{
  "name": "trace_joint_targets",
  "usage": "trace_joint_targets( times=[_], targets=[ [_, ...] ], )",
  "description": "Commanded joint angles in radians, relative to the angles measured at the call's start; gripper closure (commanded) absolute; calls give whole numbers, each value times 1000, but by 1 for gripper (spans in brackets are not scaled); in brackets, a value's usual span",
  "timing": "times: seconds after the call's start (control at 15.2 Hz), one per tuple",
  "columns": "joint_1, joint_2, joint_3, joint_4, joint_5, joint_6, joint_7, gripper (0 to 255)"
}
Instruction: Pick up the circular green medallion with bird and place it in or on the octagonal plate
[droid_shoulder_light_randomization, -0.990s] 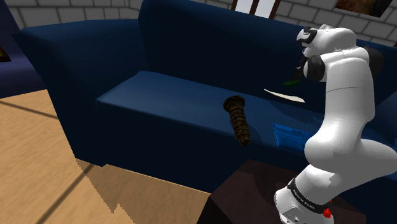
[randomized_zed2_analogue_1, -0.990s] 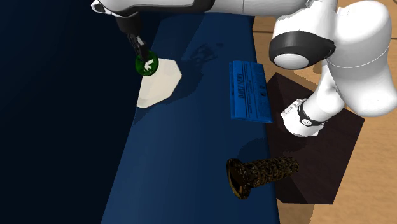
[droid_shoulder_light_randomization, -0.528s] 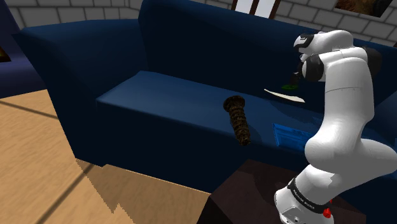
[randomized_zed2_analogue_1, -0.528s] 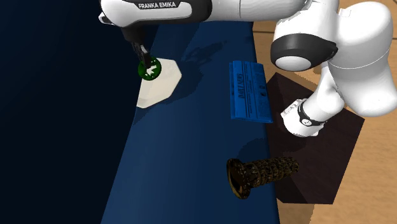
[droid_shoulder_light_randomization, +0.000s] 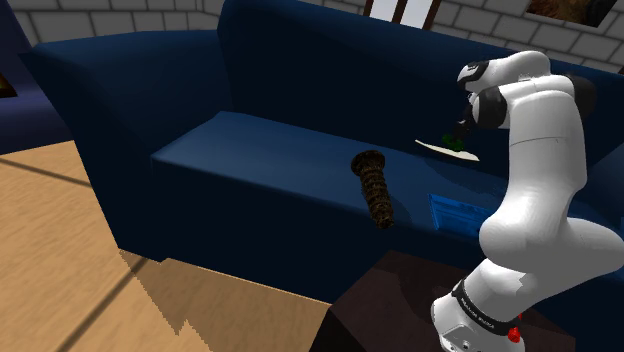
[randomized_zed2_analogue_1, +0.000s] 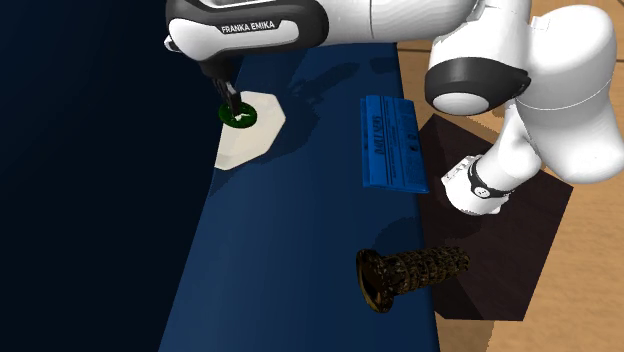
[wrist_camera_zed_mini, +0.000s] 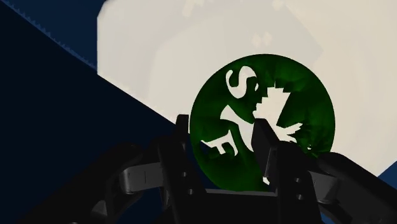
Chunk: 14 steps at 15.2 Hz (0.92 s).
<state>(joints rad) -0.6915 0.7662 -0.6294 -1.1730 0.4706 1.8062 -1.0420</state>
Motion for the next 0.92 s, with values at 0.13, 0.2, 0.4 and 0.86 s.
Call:
trace_joint_targets(
  times=[0.13, 0.2, 0.4, 0.86],
  targets=[
    [2, 0, 4, 5, 3, 3, 0, 255],
    [4, -1, 4, 3, 3, 4, 1, 0],
    [-1, 9, 7, 19, 6, -1, 5, 0],
    [-22, -10, -12, 120, -3, -116, 18, 0]
  ],
)
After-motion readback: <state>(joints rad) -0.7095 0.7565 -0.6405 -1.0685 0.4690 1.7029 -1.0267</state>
